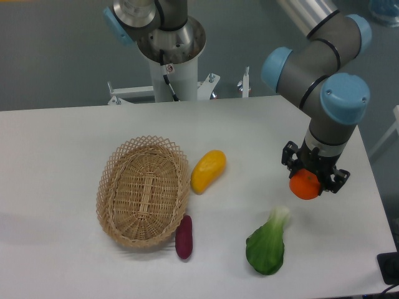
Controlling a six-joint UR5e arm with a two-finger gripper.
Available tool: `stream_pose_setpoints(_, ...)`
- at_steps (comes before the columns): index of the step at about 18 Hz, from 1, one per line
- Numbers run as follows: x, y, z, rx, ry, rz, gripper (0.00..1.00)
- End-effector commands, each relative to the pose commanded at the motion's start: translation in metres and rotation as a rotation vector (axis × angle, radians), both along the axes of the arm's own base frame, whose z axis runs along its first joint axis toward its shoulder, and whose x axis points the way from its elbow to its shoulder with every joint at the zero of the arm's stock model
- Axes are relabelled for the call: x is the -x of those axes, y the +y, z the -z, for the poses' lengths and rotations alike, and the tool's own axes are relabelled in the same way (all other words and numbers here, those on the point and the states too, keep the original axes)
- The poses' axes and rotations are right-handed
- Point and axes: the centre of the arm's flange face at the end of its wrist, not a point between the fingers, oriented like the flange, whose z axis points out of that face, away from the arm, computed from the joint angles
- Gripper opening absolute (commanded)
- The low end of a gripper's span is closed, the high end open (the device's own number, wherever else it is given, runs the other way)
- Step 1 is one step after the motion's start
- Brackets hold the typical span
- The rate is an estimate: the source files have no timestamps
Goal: Place the orange in the basket
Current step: 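Lift the held orange slightly with the gripper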
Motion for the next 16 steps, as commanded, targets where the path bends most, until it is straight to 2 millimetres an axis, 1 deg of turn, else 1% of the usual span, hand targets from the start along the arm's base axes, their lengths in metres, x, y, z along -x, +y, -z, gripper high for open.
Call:
stream_pose_setpoints(6,0.000,0.001,0.000,-0.003,0.006,0.003,0.54)
stream_pose_setpoints(11,-0.011,0.005,0.005,0.002,-0.011,-0.020,0.54)
stream_pose_setpoints(16,-0.041,0.038,0.007,-0.013,-0.019,-0.109,0.53)
